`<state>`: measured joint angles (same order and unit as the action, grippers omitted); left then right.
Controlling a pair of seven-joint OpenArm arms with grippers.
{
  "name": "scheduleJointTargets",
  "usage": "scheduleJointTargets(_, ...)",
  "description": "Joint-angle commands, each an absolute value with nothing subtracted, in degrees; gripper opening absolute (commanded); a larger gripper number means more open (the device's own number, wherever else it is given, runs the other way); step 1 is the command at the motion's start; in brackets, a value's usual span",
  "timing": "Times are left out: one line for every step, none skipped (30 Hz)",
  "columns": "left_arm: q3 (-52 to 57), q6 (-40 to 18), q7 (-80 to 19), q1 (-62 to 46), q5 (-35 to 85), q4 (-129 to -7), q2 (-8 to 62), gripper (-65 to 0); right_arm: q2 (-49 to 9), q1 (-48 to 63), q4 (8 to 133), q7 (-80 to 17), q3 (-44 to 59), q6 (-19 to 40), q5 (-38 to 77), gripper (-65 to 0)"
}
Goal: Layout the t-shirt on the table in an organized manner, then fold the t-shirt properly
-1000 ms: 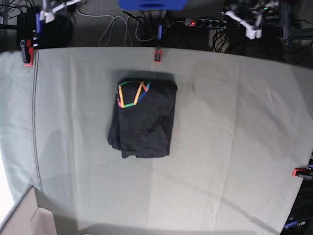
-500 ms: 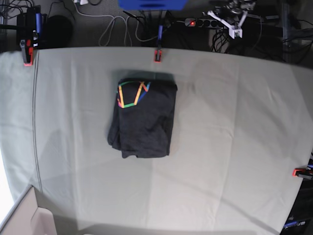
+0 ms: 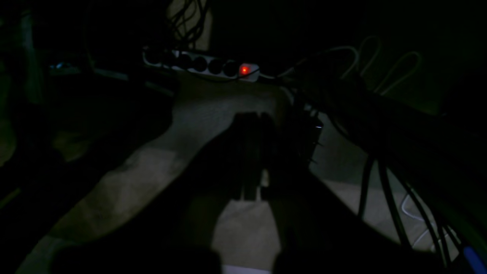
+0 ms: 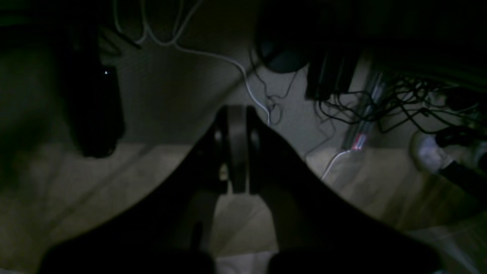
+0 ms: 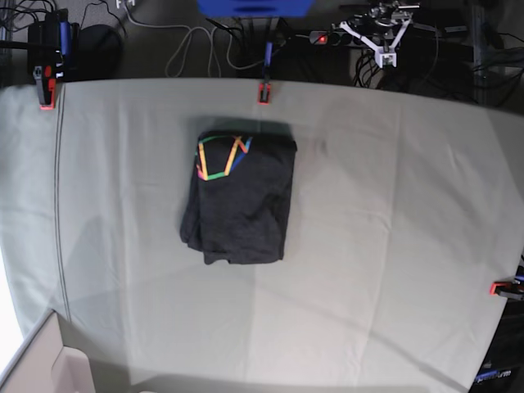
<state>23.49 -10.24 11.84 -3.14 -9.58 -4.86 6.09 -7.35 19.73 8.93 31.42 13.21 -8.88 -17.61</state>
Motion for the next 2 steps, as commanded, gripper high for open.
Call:
scheduleJointTargets(23.52,-9.98,12.18,-3.3,-9.36,-4.97,6.37,-65.0,-7.34,20.62,8.75,32.04,13.23,-9.27,-17.45,-65.0)
scheduleJointTargets(23.52,-9.98,12.26,-3.38,-9.45,-4.97,6.37,-65.0,-7.25,20.53,8.75,32.04,13.23,-9.27,-17.45,-65.0)
